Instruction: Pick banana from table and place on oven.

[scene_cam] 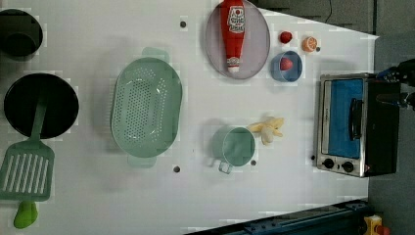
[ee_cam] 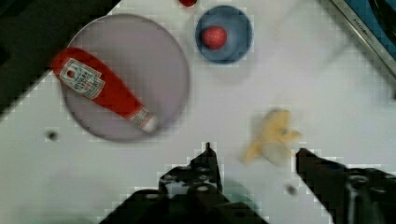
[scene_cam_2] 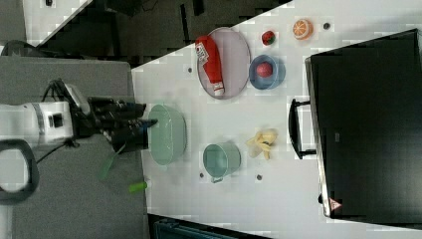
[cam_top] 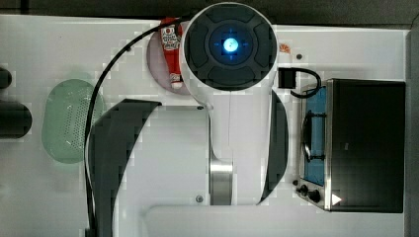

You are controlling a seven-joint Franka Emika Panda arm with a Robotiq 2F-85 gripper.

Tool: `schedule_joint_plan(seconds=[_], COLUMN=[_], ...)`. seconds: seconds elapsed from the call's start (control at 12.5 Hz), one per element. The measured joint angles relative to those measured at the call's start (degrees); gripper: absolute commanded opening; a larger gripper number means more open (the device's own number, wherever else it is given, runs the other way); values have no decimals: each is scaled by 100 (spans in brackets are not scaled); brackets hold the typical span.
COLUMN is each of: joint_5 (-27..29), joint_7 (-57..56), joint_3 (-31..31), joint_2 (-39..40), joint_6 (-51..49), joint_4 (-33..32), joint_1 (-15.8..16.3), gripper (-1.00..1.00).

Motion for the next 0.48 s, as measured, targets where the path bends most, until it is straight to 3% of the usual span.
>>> schedule_joint_plan(seconds=[0.24, 0.48], joint_5=[1, -6], joint_7=[1, 32], joint_3=[-147, -311], joint_2=[-1868, -2991], joint_6=[-1068, -944], joint_4=[-1701, -1846], joint_1=[-65, -233], gripper=[99, 100])
